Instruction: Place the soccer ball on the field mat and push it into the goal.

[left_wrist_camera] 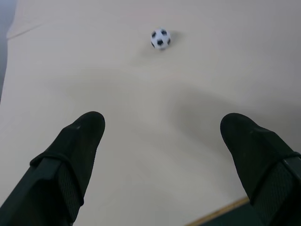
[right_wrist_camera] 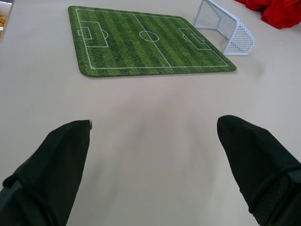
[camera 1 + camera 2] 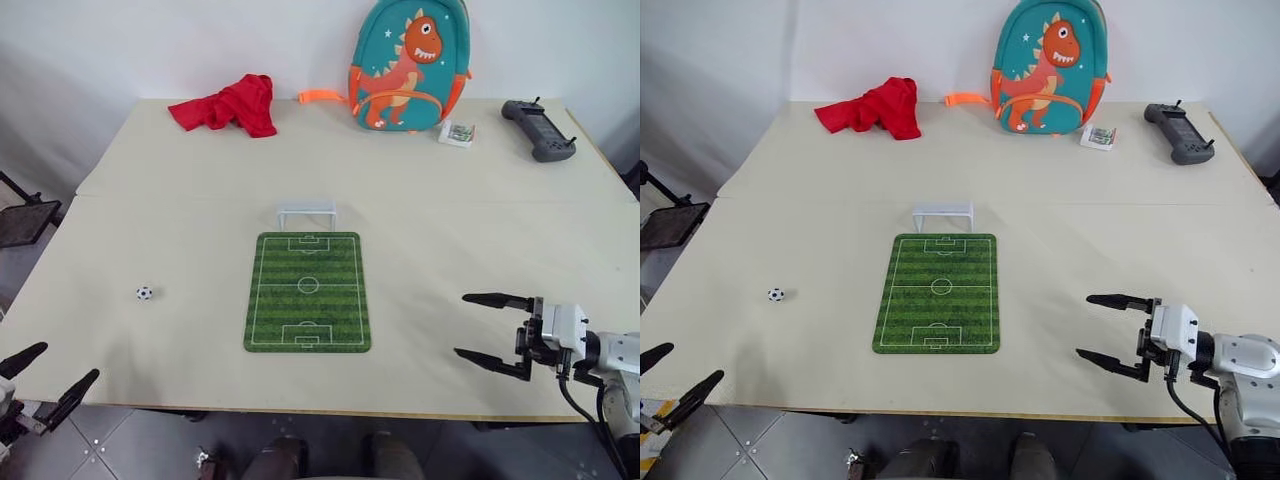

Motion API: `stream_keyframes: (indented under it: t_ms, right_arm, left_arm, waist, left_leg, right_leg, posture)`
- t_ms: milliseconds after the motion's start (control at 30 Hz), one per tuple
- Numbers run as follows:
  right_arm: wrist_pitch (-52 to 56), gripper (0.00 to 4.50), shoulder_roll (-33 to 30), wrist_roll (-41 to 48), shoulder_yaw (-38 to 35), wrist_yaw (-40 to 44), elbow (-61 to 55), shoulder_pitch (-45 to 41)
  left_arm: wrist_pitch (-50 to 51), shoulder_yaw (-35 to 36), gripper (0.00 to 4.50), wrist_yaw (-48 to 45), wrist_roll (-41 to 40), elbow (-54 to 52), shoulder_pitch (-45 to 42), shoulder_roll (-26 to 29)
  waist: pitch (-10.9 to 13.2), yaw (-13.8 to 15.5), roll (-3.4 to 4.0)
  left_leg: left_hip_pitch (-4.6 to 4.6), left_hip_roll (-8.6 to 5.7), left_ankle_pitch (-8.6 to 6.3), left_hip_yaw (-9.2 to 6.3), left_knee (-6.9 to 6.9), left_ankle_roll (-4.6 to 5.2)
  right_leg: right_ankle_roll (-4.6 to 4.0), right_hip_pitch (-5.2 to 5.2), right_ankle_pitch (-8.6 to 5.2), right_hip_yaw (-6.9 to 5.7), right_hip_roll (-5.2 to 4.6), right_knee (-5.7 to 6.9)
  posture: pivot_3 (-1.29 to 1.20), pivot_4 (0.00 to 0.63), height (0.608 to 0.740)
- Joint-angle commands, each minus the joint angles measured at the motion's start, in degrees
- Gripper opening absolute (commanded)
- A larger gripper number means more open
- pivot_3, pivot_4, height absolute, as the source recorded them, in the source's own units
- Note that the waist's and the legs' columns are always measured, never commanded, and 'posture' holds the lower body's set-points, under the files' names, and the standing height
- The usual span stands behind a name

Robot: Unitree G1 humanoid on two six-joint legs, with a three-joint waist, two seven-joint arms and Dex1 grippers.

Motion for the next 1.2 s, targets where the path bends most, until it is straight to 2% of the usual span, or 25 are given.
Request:
stream_keyframes:
  t_ms: [33, 167, 300, 400, 600, 767, 933, 1033, 1200]
  right_arm:
    - [1.08, 4.50, 0.02, 1.18, -0.09, -0.05, -1.00, -0.26]
    - [3.48, 4.50, 1.37, 3.46, 0.78, -0.11, -5.24, -0.46]
    - [8.69, 4.50, 6.55, 12.53, 1.03, -1.77, -14.57, -0.90]
    - [14.37, 4.50, 8.24, 16.08, 1.75, -4.80, -20.12, -0.26]
    - [14.28, 4.50, 10.79, 16.15, 2.22, -4.00, -22.73, 0.47]
    - [11.46, 4.50, 11.14, 13.34, 2.72, -1.45, -19.44, 0.07]
    - [9.92, 4.50, 12.04, 12.24, 3.09, -0.72, -16.42, -1.26]
    - [9.33, 4.50, 13.31, 11.61, 4.18, -0.76, -15.40, -2.47]
    - [8.44, 4.50, 15.08, 10.80, 4.70, -1.75, -15.62, -2.73]
  left_arm:
    - [-0.37, 0.82, 4.47, 0.36, -0.51, -0.83, 0.30, -0.10]
    - [2.80, 0.74, 4.47, 0.37, -2.43, -0.04, -0.56, -0.30]
    - [4.14, 2.07, 4.47, 0.31, -4.47, 4.26, -1.67, -1.48]
    - [3.14, 2.69, 4.47, 0.19, -5.15, 7.30, -2.17, -2.52]
    - [5.33, 2.76, 4.47, 1.08, -7.80, 7.18, -4.55, -2.73]
    - [13.38, -1.30, 4.47, 1.95, -12.82, -1.94, -10.56, -2.06]
    - [15.98, -6.19, 4.47, 5.24, -8.38, -1.61, -17.88, -0.87]
    - [17.62, -12.12, 4.47, 7.99, -3.82, 3.99, -26.39, 0.11]
    - [16.32, -15.02, 4.47, 11.24, 1.51, 10.52, -30.67, 0.20]
  waist:
    - [0.00, 0.01, 0.00]
    - [0.00, -0.05, 0.00]
    - [0.00, -0.24, 0.00]
    - [-0.01, -0.04, -0.02]
    - [-0.10, 0.30, -0.20]
    - [-0.14, 0.30, -0.26]
    - [-0.14, -0.35, -0.27]
    - [-0.14, -0.27, -0.26]
    - [-0.15, -1.30, -0.27]
  left_leg:
    - [0.00, 0.00, 0.00, 0.01, 0.01, 0.00]
    - [0.05, 0.06, -0.01, 0.10, -0.01, -0.01]
    - [0.10, 0.27, -0.11, 0.20, 0.00, -0.13]
    - [0.11, 0.43, -0.21, 0.21, 0.03, -0.20]
    - [0.12, 0.56, -0.25, 0.21, 0.09, -0.23]
    - [0.13, 0.55, -0.25, 0.21, 0.17, -0.24]
    - [0.33, 0.60, -0.27, 0.35, 0.05, -0.28]
    - [0.48, 0.69, -0.30, 0.42, 0.00, -0.34]
    - [0.56, 0.74, -0.39, 0.52, -0.02, -0.38]
  right_leg:
    - [0.00, 0.00, 0.00, 0.01, 0.01, 0.00]
    - [-0.02, 0.00, 0.01, 0.11, 0.07, 0.00]
    - [-0.07, -0.03, 0.04, 0.27, 0.33, 0.01]
    - [-0.11, -0.04, 0.06, 0.32, 0.50, 0.01]
    - [-0.18, -0.02, 0.11, 0.30, 0.59, -0.01]
    - [-0.22, 0.01, 0.14, 0.32, 0.59, 0.02]
    - [-0.21, 0.00, 0.15, 0.42, 0.64, 0.13]
    - [-0.21, -0.01, 0.15, 0.44, 0.72, 0.33]
    - [-0.21, -0.06, 0.15, 0.51, 0.76, 0.46]
  posture:
    - [0.00, 0.150, 0.740]
    - [0.00, 0.150, 0.740]
    - [0.00, 0.150, 0.740]
    - [0.00, 0.150, 0.740]
    - [0.00, 0.150, 0.740]
    - [0.00, 0.150, 0.740]
    - [0.00, 0.150, 0.740]
    - [0.00, 0.150, 0.740]
    - [0.00, 0.150, 0.740]
